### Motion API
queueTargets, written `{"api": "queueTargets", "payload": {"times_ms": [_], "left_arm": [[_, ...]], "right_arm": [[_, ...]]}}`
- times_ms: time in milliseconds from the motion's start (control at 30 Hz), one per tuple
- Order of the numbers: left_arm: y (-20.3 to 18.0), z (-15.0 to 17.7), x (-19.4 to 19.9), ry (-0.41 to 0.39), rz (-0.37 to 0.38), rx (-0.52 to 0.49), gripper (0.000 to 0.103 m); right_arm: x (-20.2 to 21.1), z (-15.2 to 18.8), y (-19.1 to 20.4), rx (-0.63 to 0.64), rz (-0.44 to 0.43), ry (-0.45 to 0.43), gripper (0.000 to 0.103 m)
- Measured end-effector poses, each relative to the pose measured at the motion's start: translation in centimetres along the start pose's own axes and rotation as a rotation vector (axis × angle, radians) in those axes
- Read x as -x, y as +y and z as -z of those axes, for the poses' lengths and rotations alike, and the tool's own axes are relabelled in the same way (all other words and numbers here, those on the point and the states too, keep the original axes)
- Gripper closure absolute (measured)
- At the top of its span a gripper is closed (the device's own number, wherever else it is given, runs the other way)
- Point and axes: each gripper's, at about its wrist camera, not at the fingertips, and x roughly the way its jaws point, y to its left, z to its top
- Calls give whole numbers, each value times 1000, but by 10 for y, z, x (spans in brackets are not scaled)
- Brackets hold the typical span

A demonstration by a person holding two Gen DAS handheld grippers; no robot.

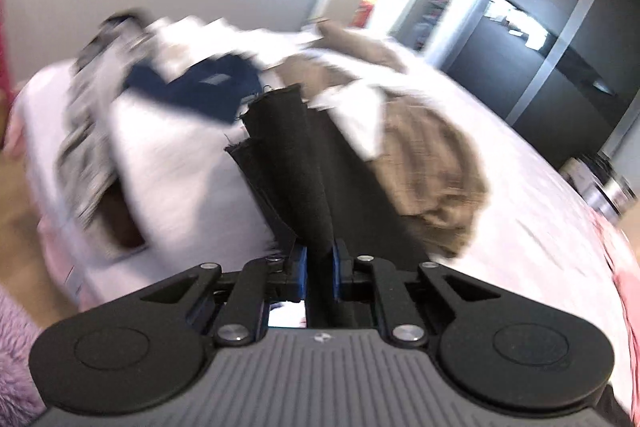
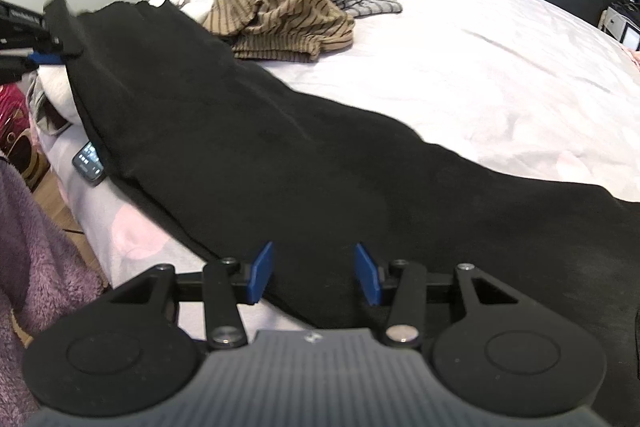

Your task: Fold clothes

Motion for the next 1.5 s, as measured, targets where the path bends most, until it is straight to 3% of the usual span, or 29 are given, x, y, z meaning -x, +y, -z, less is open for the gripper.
{"api": "queueTargets", "payload": {"times_ms": [233,467,600,733,867,933,1100,1200,1333,1500], "left_arm": [[-81,12,12,-21,177,-244,94],[-157,67,18,2,338,-519,94],[-190,120,9,119,407,-714,94],[-207,187,-8,305,443,-963,93],[-212,221,-7,300,428,-1171,90],[-212,220,-5,318,449,-1173,83],[-206,214,11,391,579,-1110,80],[-199,199,18,363,588,-1043,79],[-183,172,17,297,537,-911,68],[-160,151,0,296,392,-794,67]], "right_arm": [[12,-5,-34,-115,78,-33,53],[32,-3,-90,-306,187,-48,52],[42,3,-121,-396,255,-35,49],[45,10,-141,-462,301,-15,49],[44,13,-140,-465,278,-23,49],[44,14,-138,-456,244,-42,49],[37,2,-127,-447,118,-80,49],[24,-10,-122,-419,84,-70,49],[1,-22,-122,-430,24,-54,49],[-33,-34,-119,-391,-31,-22,48]]}}
